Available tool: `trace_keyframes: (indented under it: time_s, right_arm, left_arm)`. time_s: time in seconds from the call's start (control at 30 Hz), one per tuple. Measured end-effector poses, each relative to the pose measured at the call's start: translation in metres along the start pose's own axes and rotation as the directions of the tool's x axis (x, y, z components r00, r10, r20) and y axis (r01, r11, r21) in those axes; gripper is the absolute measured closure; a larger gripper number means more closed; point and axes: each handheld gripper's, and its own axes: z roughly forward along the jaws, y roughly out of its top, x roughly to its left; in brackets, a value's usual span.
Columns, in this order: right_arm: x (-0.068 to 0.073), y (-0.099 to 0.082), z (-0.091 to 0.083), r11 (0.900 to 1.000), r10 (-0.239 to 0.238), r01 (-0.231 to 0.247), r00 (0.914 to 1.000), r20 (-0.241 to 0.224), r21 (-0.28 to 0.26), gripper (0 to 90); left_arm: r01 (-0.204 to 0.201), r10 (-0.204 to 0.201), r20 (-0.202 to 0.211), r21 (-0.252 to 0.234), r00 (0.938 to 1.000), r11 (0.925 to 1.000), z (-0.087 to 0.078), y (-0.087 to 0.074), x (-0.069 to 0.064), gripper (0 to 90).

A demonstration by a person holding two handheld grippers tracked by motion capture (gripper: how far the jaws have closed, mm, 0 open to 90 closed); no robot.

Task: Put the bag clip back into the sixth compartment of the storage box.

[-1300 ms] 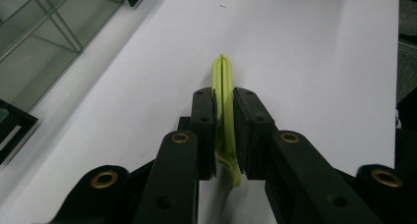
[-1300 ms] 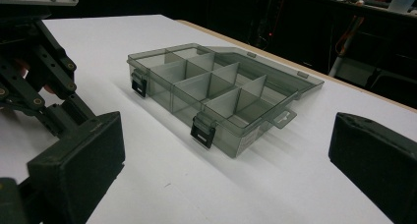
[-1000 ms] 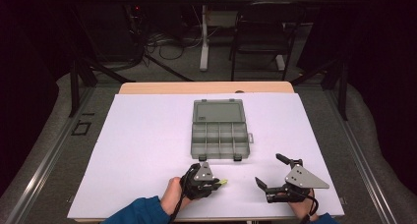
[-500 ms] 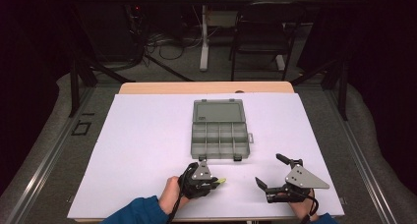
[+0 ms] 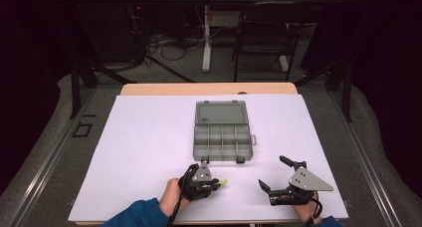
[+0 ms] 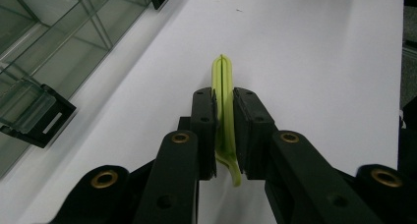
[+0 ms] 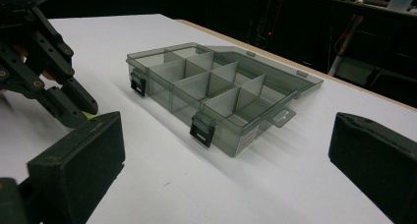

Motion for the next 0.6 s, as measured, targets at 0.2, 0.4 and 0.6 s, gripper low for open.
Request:
trace_keyframes:
  time_s: [0.2, 0.4, 0.6]
  right_arm:
    - [0.0001, 0.0000, -0.0001, 1.0000, 0.002, -0.002, 1.0000, 0.003, -0.004, 0.0]
    - [-0.0001, -0.0001, -0.0002, 1.0000, 0.000, 0.000, 1.0000, 0.002, -0.001, 0.0]
    - [0.0000, -0.0001, 0.0000, 1.0000, 0.000, 0.000, 1.0000, 0.002, -0.004, 0.0]
  left_arm:
    - [0.004, -0.004, -0.007, -0.004, 1.0000, 1.0000, -0.0019, -0.0006, 0.0014, 80.0]
    - [0.007, -0.007, -0.014, -0.003, 0.9999, 1.0000, -0.0038, -0.0011, 0.0036, 79.9]
    - [0.011, -0.011, -0.026, -0.012, 0.9996, 0.9999, -0.0061, -0.0017, 0.0060, 79.9]
